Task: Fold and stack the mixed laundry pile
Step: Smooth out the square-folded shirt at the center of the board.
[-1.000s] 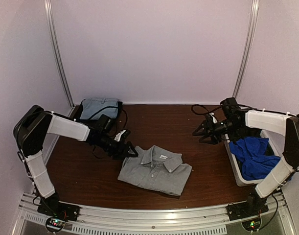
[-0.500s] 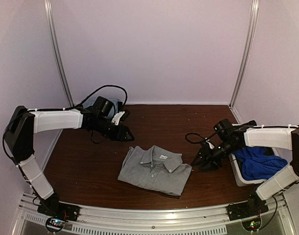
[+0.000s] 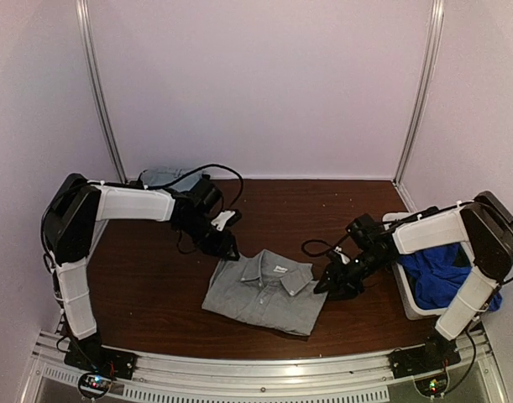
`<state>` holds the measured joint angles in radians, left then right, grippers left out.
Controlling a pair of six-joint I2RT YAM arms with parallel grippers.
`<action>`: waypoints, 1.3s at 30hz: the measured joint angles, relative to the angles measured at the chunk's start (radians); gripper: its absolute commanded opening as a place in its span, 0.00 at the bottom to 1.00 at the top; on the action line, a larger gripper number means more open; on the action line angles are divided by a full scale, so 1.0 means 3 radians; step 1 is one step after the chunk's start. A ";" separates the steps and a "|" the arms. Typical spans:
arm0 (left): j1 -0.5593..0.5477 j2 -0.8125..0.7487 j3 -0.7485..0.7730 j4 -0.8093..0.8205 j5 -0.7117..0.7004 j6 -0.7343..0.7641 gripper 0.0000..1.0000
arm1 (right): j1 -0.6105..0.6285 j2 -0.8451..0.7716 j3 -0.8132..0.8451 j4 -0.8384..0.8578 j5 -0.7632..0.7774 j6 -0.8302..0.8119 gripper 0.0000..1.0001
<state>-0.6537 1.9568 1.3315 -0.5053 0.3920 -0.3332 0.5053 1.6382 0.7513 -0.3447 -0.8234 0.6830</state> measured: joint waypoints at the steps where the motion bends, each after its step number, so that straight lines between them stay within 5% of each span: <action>1: 0.0001 0.0024 0.0017 -0.0027 -0.0027 0.0011 0.37 | 0.0003 0.0043 0.0034 0.0025 -0.0004 0.0006 0.39; 8: 0.0001 0.0099 0.0088 -0.0165 -0.0112 0.0071 0.02 | 0.0005 0.0212 0.0178 0.0116 0.0074 0.0010 0.05; 10: 0.0004 0.0088 0.0086 -0.0168 -0.0104 0.0076 0.00 | 0.0017 0.0200 0.0248 0.0081 0.0118 0.0004 0.00; 19: 0.0102 -0.0488 -0.0225 -0.0125 0.0019 0.0058 0.00 | 0.0189 -0.0064 0.0793 -0.0027 0.0149 -0.0114 0.00; 29: 0.0329 -0.1300 -0.1425 0.0516 0.0107 -0.0175 0.00 | 0.0245 0.0074 0.1141 -0.0164 0.0173 -0.0352 0.00; 34: 0.0417 -0.1283 -0.1926 0.0938 0.0055 -0.0413 0.00 | 0.0266 0.0364 0.1266 -0.0148 0.0195 -0.0430 0.00; 39: 0.0426 -0.1141 -0.1904 0.1110 -0.0001 -0.0469 0.00 | 0.0266 0.0702 0.1376 -0.0132 0.0248 -0.0506 0.00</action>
<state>-0.5259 1.6146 0.7605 -0.1722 0.3916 -0.4740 0.5850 1.8488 1.1641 -0.3843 -0.7490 0.5312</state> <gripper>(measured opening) 0.022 0.023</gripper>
